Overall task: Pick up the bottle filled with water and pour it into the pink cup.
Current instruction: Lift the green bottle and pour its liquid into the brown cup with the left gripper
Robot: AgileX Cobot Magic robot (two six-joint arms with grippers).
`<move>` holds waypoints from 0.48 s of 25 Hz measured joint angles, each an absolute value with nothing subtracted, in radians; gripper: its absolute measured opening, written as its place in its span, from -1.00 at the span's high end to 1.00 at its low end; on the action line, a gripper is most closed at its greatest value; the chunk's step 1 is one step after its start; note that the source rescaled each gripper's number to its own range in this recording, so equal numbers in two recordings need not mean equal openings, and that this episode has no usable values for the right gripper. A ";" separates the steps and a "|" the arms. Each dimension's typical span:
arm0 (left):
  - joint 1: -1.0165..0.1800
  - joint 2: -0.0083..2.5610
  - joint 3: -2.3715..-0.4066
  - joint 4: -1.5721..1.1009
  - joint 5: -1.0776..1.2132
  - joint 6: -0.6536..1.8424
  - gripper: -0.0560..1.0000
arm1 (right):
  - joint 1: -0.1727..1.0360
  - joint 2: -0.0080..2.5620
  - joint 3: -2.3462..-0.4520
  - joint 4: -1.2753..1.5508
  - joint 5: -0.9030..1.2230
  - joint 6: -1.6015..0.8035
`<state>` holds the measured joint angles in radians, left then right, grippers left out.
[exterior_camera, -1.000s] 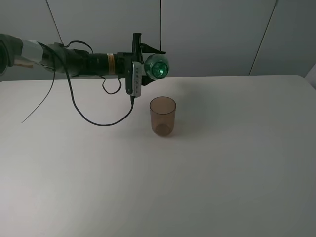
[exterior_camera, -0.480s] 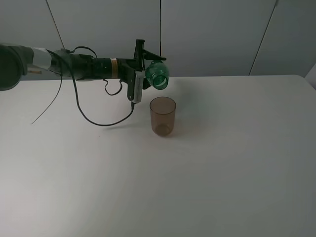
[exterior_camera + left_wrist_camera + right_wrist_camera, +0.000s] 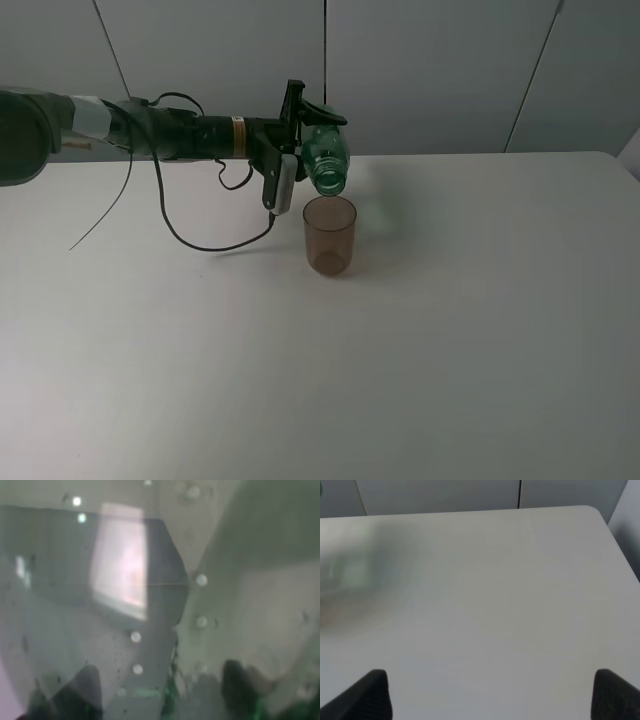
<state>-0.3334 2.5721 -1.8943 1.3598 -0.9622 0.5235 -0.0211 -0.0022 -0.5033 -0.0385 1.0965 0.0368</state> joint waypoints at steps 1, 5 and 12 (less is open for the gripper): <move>-0.333 2.572 -1.894 1.360 -0.962 0.528 0.88 | -0.021 -0.002 -0.503 -0.039 1.096 0.037; -0.333 2.572 -1.905 1.360 -0.960 0.547 0.88 | -0.021 -0.002 -0.503 -0.039 1.096 0.037; -0.333 2.572 -1.905 1.360 -0.952 0.605 0.88 | -0.021 -0.002 -0.503 -0.039 1.096 0.037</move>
